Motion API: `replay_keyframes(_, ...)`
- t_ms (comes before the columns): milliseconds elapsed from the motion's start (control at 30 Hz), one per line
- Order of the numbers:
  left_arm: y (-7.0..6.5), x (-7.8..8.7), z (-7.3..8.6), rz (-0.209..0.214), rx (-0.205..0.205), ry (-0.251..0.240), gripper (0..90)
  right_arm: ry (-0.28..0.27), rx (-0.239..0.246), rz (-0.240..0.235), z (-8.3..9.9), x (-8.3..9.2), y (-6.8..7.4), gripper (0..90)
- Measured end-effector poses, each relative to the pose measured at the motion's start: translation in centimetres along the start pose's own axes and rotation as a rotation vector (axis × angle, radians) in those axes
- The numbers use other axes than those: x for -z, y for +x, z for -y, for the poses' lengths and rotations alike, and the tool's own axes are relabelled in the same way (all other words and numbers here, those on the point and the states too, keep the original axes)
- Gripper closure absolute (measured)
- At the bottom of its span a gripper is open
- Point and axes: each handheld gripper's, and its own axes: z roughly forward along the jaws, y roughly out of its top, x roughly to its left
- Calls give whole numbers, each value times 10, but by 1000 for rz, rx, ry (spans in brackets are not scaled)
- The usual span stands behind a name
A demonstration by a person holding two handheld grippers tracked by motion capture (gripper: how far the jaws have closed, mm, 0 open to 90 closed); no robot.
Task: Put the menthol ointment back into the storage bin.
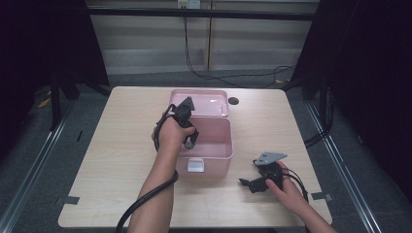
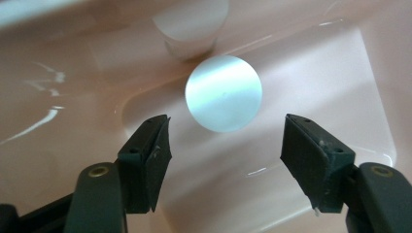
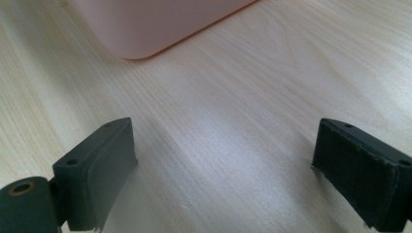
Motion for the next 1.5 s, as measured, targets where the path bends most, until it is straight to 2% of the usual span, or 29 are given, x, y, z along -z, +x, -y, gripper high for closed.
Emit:
replay_keyframes(100,-1,1,1,18,-2,1,315,0,0,0,0,0,0,76)
replay_keyframes(167,-2,3,2,23,-22,17,315,0,0,0,0,0,0,77)
replay_keyframes(400,-5,12,3,37,-29,24,318,0,0,0,0,0,0,76)
replay_keyframes(533,-10,18,3,57,-36,47,317,0,0,0,0,0,0,76)
replay_keyframes(667,-14,26,2,60,-55,37,317,1,0,2,0,0,0,76)
replay_keyframes(733,-17,32,1,82,-67,35,315,0,0,0,0,0,0,76)
replay_keyframes(800,-18,34,1,84,-71,33,311,1,0,1,0,0,0,76)
replay_keyframes(833,-21,39,1,88,-94,24,310,1,1,1,0,0,0,76)
replay_keyframes(1000,-26,51,1,95,-139,9,297,1,0,1,0,0,0,77)
replay_keyframes(1100,-27,56,2,112,-151,6,291,0,1,0,0,0,0,76)
replay_keyframes(1233,-29,63,3,104,-177,2,279,0,0,0,0,0,0,76)
replay_keyframes(1267,-29,66,3,100,-197,4,274,1,0,2,0,0,0,76)
replay_keyframes(1333,-29,68,4,102,-207,6,265,0,0,0,0,0,0,76)
replay_keyframes(1500,-30,78,9,95,-265,16,244,0,0,0,0,0,0,77)
